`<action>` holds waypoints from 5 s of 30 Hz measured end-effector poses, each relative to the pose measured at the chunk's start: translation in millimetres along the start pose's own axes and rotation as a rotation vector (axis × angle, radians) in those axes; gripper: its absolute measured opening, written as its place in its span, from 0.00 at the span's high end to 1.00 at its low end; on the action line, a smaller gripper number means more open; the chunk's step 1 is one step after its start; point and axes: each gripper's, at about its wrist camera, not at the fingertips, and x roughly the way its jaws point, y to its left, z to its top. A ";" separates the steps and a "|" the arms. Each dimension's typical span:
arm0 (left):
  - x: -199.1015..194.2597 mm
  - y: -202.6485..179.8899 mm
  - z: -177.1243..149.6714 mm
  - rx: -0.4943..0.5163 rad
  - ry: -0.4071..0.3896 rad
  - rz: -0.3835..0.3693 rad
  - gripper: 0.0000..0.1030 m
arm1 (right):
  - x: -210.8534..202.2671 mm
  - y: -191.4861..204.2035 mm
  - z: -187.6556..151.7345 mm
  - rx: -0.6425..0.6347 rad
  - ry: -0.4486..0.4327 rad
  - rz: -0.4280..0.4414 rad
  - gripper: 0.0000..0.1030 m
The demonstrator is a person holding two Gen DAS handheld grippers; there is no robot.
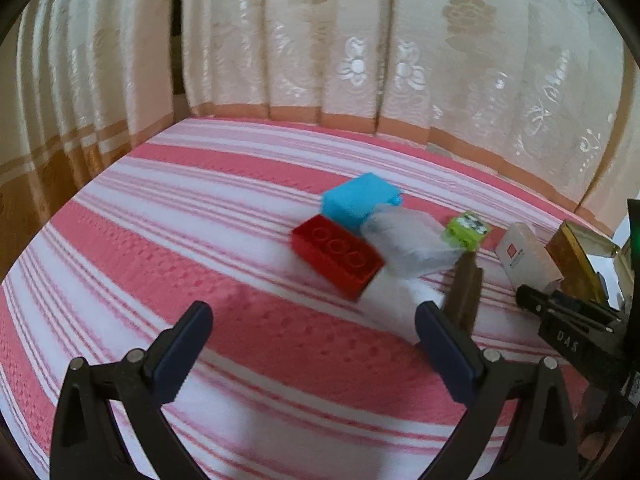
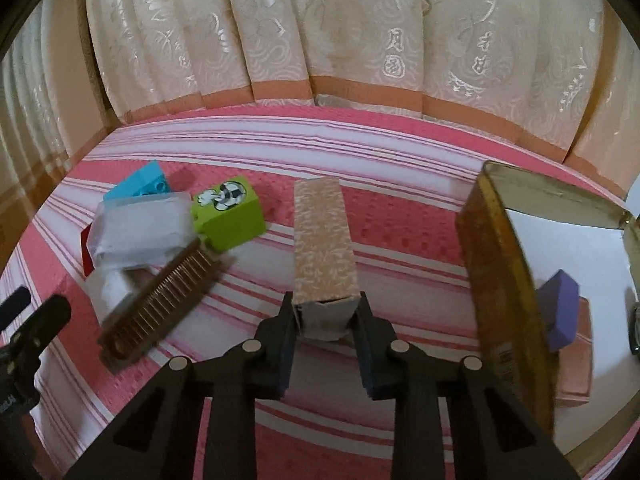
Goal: Organize rigid objects
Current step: 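Grasp the white box with red logo upright with the right gripper, then grasp the white charger with the left gripper, then carry the white charger into the tin with left while right places the white box there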
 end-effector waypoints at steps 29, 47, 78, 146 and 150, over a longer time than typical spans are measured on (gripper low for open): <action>31.8 -9.7 4.5 -0.099 0.124 0.044 0.45 | -15.3 -12.8 -3.4 -0.003 -0.078 0.029 0.73; -32.2 16.7 -2.5 -0.157 -0.142 0.003 0.45 | -72.0 -7.6 -9.6 -0.015 -0.339 0.198 0.73; -105.3 -111.3 15.3 0.066 -0.342 -0.180 0.45 | -128.0 -121.6 -26.6 0.137 -0.525 0.039 0.73; -5.4 -348.3 -9.5 0.270 0.002 -0.225 0.29 | -80.1 -264.4 -36.9 0.168 -0.271 -0.267 0.67; -8.8 -336.3 -8.4 0.212 -0.007 -0.199 0.12 | -88.6 -265.1 -38.0 0.181 -0.313 -0.356 0.33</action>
